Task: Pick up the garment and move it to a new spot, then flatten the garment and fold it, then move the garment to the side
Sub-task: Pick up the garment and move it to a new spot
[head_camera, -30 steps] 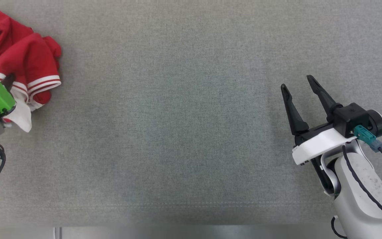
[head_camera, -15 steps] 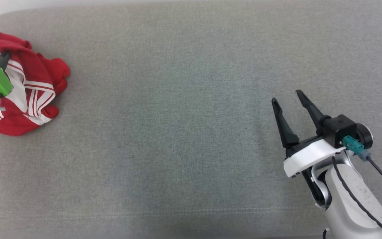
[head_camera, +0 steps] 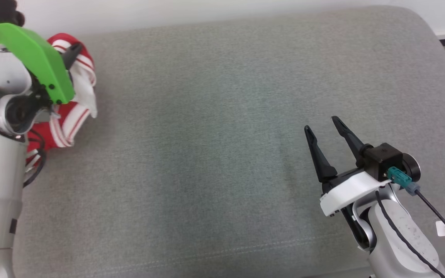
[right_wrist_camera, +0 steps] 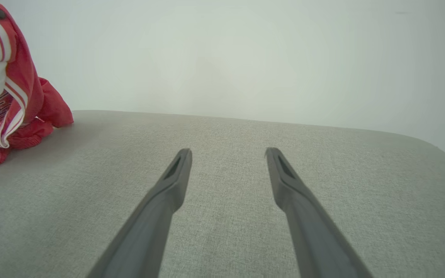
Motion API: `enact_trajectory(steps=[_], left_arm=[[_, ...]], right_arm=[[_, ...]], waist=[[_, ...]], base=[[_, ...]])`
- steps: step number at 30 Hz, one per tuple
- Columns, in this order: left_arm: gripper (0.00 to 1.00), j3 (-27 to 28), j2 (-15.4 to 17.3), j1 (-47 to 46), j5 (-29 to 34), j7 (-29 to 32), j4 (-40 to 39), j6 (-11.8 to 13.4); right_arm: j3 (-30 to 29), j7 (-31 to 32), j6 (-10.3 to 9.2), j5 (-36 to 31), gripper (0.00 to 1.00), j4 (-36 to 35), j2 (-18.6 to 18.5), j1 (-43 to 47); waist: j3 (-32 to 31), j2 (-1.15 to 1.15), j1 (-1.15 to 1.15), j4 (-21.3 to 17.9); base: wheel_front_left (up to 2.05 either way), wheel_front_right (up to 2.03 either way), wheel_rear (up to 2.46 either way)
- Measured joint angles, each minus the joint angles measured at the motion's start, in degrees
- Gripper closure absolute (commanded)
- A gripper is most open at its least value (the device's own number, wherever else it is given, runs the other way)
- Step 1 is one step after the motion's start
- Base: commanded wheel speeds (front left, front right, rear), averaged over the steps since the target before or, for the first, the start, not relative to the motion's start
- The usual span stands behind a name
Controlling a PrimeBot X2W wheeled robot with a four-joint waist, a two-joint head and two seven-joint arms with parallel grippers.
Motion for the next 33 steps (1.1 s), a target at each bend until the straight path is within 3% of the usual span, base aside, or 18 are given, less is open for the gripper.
enact_trajectory(steps=[19,33], left_arm=[[1.00,-10.23,-7.77,5.35,-4.42,2.27,-8.53,-0.01],[1.00,-11.74,-8.32,7.14,-2.79,-0.34,-6.78,-0.01]], right_arm=[[0.44,0.00,0.00,0.71,0.00,-1.13,1.46,0.84],[-0.73,0.00,-0.35,0.71,0.00,-2.56,1.55,0.84]], waist=[[0.83,0.00,0.00,-12.44],[3.73,0.00,0.00,-19.63]], base=[[0.00,0.00,0.00],[0.00,0.00,0.00]])
